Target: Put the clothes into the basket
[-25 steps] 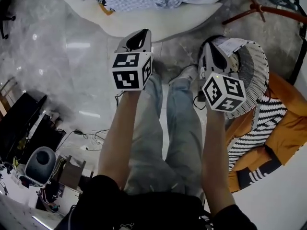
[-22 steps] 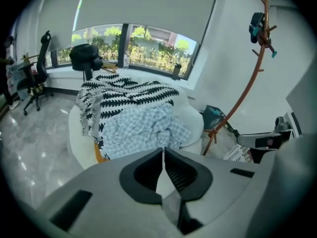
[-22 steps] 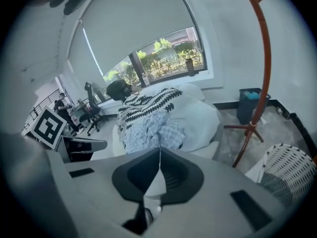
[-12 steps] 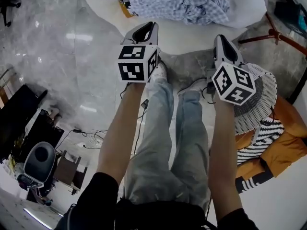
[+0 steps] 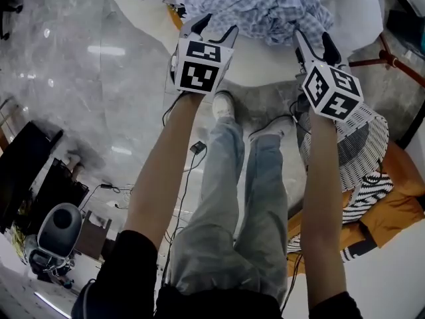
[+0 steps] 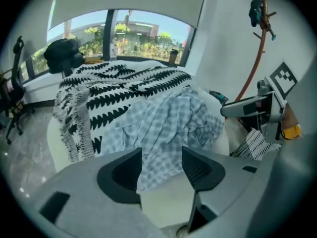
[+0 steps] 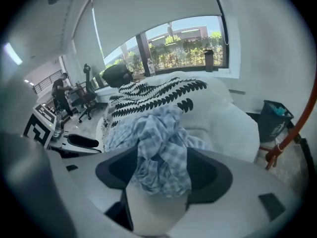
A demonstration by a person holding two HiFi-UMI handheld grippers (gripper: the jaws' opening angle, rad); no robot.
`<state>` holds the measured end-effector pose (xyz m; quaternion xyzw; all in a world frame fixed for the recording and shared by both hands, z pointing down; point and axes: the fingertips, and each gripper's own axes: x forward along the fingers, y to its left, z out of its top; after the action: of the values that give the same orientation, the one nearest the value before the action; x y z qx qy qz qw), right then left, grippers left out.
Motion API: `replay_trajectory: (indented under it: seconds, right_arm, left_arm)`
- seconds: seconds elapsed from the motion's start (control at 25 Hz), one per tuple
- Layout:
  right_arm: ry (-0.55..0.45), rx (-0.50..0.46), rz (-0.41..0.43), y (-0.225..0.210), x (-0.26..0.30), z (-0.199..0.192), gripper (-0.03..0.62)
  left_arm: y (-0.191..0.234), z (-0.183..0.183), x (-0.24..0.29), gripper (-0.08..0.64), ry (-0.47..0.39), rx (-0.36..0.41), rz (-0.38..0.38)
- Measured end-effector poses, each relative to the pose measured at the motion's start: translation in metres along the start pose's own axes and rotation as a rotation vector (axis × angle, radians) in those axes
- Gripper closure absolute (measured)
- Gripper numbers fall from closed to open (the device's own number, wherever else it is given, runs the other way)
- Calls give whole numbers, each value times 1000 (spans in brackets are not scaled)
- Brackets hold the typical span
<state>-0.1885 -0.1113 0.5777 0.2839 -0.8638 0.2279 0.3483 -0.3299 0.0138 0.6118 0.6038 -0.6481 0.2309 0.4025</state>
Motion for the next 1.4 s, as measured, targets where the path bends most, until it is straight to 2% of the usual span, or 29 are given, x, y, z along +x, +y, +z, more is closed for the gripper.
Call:
replay_trajectory:
  seconds: [0.16,0.32,0.44,0.48,0.6,0.76,0.8,0.88,0.96,1.0,1.04,1.16,1.4]
  right_arm:
    - [25,-13,-20,-12,33,1,270]
    - [75,-68,-6,-15,62,-3,268]
    - [99,-89,-4,-17,76,-11,268]
    - [101,-82,5,-17,81,-14,268]
    - [88,-45,34,-17,89,-21,268]
    - [74,-15,56,-17,93,-19,272]
    - [74,0,54,-16,92,-19,293]
    - [86,39,57,-11,87,-23,402]
    - [112,55,86,-3,80,-29,513]
    - [128,50,108,2,77,-31,522]
    - [144,38,131,7,73,-35,528]
    - [170,32,190,21,56,-43,533]
    - [114,125,250,40,9,-35,537]
  left_arm:
    - [8,-6,27,285,43,54,-55]
    - [30,-7,47,265,66,74,-11]
    - [42,-16,65,264,101,87,-8]
    - [43,-20,72,264,109,75,-15]
    - [44,-24,93,264,99,-26,-35]
    - [46,-15,110,265,107,-33,-11]
    - [46,-13,108,265,107,-45,-13]
    - [46,-17,102,285,112,-101,-38]
    - [40,-22,95,418,117,-169,-71]
    - [36,-23,91,468,115,-196,-85]
    - [31,-23,87,479,111,-215,-97]
    - [16,-25,68,488,97,-244,-121]
    - [-4,-20,18,491,51,-257,-133]
